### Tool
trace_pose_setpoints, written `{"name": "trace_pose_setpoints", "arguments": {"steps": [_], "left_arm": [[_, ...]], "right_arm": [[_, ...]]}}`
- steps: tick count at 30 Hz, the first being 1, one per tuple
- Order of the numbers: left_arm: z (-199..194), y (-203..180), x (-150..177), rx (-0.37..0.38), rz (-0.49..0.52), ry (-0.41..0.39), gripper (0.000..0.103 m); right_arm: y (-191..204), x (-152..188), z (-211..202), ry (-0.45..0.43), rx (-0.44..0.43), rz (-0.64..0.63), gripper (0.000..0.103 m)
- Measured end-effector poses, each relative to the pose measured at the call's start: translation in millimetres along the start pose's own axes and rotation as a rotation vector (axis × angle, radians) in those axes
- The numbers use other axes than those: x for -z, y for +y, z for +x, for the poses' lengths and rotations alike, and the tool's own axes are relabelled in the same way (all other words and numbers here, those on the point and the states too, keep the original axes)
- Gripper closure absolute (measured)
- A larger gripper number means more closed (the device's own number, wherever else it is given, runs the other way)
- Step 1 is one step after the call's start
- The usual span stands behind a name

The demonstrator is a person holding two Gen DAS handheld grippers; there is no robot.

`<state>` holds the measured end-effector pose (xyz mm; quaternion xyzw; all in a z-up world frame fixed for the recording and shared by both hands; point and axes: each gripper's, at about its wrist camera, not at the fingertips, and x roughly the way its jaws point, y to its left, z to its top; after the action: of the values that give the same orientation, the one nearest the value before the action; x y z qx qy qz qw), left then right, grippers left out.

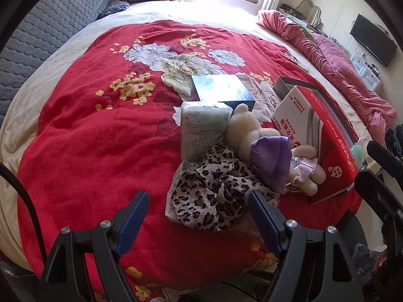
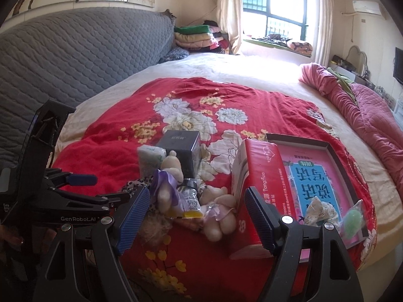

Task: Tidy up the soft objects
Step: 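Grasp the leopard-print cloth with the left tool while the right tool grasps the teddy bear's purple bow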

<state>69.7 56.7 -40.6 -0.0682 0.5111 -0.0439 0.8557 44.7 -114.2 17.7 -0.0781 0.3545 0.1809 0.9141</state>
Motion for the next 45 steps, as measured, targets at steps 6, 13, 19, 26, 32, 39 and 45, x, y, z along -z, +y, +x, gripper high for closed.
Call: {"name": "trace_pose_setpoints", "arguments": {"steps": [6,13,19,26,32,39,45], "left_arm": [[19.2,7.7,-8.7,0.01,0.006,0.011,0.031],[29.3,16.2,-10.5,0.091,-0.016,0.022,0.068],[30.6,19.0,-8.6,0.133,-0.013,0.016,0.071],[33.5,22.8,-7.3,0.181,-0.011,0.028,0.073],[35.5,22.0,-7.1,0.183,0.013,0.025,0.073],[38.2,13.0,-8.9,0.189,0.052,0.022,0.086],[31.0,-1.7,-5.2,0.192,0.09,-0.013,0.096]], "right_arm": [[0.5,-1.0,17.9,0.037,-0.027,0.014,0.024],[12.6,-10.7,44.2,0.075,-0.041,-0.011,0.024],[20.0,-15.2,77.3,0.149,-0.068,0.001,0.024],[18.2,-13.9,108.4,0.197,-0.071,0.009,0.024],[22.4,-14.4,121.4,0.21,-0.119,-0.036,0.044],[27.9,-10.0,123.4,0.198,-0.157,-0.066,0.073],[14.3,-9.2,115.3,0.173,-0.184,-0.001,0.074]]}}
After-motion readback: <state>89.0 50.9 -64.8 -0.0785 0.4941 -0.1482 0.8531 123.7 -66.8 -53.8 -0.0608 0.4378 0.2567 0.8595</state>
